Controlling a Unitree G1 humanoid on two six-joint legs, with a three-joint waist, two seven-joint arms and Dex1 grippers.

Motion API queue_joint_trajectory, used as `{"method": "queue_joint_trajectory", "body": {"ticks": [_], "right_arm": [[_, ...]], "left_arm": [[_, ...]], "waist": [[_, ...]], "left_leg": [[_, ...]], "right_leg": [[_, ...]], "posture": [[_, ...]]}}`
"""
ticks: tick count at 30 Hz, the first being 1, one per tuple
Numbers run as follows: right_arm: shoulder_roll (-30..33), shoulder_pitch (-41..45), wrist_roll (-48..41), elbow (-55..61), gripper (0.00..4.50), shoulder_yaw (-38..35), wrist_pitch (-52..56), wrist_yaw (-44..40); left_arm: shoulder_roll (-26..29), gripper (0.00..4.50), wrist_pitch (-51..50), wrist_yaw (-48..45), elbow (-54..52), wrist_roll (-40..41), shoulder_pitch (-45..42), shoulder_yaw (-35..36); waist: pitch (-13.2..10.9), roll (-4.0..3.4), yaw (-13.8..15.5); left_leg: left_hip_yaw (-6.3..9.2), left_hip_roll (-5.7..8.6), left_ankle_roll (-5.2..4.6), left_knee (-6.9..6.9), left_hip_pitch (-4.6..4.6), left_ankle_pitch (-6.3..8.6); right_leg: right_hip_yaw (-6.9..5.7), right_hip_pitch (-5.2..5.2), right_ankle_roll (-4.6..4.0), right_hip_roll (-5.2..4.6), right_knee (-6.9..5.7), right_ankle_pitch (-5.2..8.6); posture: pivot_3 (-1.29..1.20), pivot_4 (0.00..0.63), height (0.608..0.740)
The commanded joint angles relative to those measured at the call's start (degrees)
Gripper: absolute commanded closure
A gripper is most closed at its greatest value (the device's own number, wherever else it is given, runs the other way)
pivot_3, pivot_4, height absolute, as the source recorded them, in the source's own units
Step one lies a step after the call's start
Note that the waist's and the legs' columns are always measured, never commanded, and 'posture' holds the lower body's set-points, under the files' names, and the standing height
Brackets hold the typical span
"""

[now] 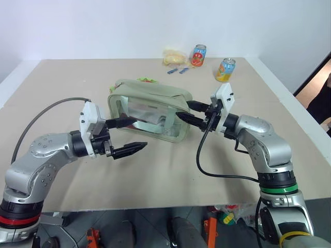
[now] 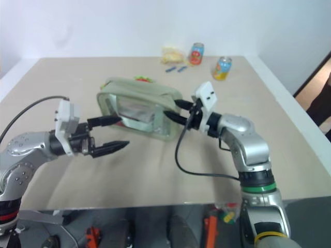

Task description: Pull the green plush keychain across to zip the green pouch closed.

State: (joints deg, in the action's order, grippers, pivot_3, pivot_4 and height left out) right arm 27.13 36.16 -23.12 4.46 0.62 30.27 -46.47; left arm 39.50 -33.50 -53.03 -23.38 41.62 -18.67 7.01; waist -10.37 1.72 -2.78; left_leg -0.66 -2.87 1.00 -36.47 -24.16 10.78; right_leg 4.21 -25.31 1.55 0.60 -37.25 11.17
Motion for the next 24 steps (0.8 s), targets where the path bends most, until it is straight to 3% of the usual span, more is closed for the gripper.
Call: {"method": "queue_joint_trajectory", "body": {"ticks": [1, 3, 4, 8, 15, 20, 24], "right_arm": [[-0.2, 0.7, -0.1, 1.1, 3.52, -0.1, -0.9, 0.3], [0.1, 0.7, 0.1, 1.3, 4.35, 0.2, -1.2, -0.1], [0.2, 0.7, 0.1, 1.4, 4.46, 0.3, -1.4, -0.2], [1.3, 0.9, 0.2, 1.7, 4.46, 0.1, -3.8, -2.4], [6.2, 1.8, -5.5, -1.1, 4.46, -2.9, -7.0, -15.2], [10.9, 3.3, -5.3, -7.6, 4.46, -2.5, -10.2, -25.4], [11.2, 5.4, -2.0, -15.0, 4.46, -1.9, -16.7, -27.7]], "left_arm": [[0.3, 0.00, 0.9, 0.1, -1.0, 0.1, -0.7, 0.9], [0.4, 0.00, 0.8, 0.2, -1.0, 0.2, -0.7, 0.9], [0.5, 0.00, 0.7, 0.2, -1.0, 0.2, -0.6, 1.0], [0.6, 0.00, 0.5, 0.2, -0.9, 0.1, -0.5, 0.9], [0.9, 0.00, -0.1, 0.0, -0.8, 0.2, -0.4, 0.7], [0.9, 0.00, -0.2, -0.1, -1.0, 0.3, -0.2, 0.7], [1.1, 0.00, -0.2, -0.2, -1.2, 0.3, 0.3, 0.7]], "waist": [[0.0, 0.00, 0.0], [0.0, 0.00, 0.0], [0.0, 0.00, 0.0], [0.0, 0.00, 0.0], [0.0, 0.00, 0.0], [0.0, 0.00, 0.0], [0.0, 0.00, 0.0]], "left_leg": [[0.00, 0.00, 0.00, 0.00, 0.00, 0.00], [0.00, 0.00, 0.00, 0.00, 0.00, 0.00], [0.00, 0.00, 0.00, 0.00, -0.01, 0.00], [0.00, 0.00, 0.00, 0.00, -0.01, 0.00], [0.00, 0.00, 0.00, 0.00, -0.02, 0.00], [0.00, 0.00, 0.00, 0.00, 0.00, 0.00], [0.00, 0.00, 0.00, 0.00, 0.03, 0.00]], "right_leg": [[0.00, 0.00, 0.00, 0.00, 0.00, 0.00], [0.00, 0.00, 0.00, 0.00, 0.00, 0.00], [0.00, 0.00, 0.00, 0.00, 0.00, 0.00], [0.00, 0.00, 0.00, 0.00, 0.00, 0.00], [0.00, 0.00, 0.00, 0.00, 0.02, 0.00], [0.00, 0.00, 0.00, 0.00, 0.02, 0.00], [0.00, 0.01, 0.00, 0.02, 0.02, 0.00]], "posture": [[0.00, 0.150, 0.740], [0.00, 0.150, 0.740], [0.00, 0.150, 0.740], [0.00, 0.150, 0.740], [0.00, 0.150, 0.740], [0.00, 0.150, 0.740], [0.00, 0.150, 0.740]]}}
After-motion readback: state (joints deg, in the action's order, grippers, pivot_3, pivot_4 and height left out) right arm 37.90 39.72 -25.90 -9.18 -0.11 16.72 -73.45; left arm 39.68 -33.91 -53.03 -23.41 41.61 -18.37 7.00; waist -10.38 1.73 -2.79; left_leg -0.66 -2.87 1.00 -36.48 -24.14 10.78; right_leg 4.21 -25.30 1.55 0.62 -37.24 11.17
